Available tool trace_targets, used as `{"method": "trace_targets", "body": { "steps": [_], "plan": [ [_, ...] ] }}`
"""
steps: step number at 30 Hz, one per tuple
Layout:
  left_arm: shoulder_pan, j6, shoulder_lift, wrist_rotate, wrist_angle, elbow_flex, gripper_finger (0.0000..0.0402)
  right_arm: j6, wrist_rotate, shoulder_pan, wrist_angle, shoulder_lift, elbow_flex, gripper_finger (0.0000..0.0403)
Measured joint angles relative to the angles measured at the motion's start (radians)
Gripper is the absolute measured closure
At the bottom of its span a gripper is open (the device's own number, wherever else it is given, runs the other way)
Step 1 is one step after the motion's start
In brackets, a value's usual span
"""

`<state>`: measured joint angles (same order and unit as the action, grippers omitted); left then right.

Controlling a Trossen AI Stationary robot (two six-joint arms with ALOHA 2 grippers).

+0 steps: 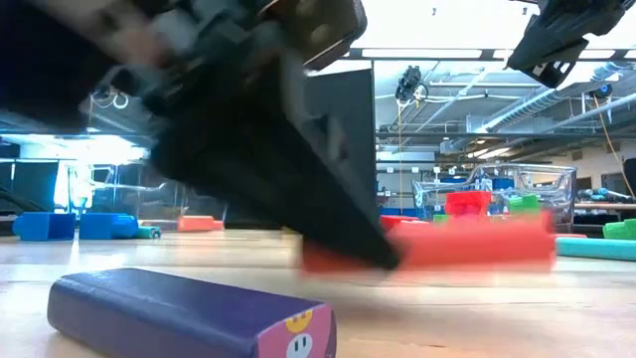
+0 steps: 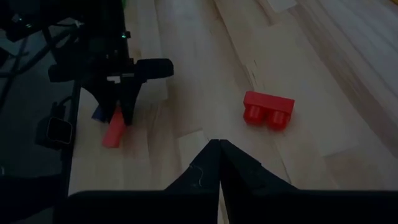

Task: Sort blocks by size
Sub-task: Put the orange block into the top left transparent bin

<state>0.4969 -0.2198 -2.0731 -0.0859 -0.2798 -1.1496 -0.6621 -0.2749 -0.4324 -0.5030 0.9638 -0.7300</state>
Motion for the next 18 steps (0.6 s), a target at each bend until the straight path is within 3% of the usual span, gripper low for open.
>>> {"method": "trace_targets", "body": {
  "steps": [9,18],
  "plan": [
    [-0.099,0.002,0.076,-0.005,-0.055,0.0,0.0292,0.0,0.0,-0.037,0.0,0.0,0.0,0.0384],
    [-0.285,0.143,0.292,-0.018,0.177,0.0,0.0292,0.0,0.0,-0.064,0.0,0.0,0.0,0.0393]
  ]
}}
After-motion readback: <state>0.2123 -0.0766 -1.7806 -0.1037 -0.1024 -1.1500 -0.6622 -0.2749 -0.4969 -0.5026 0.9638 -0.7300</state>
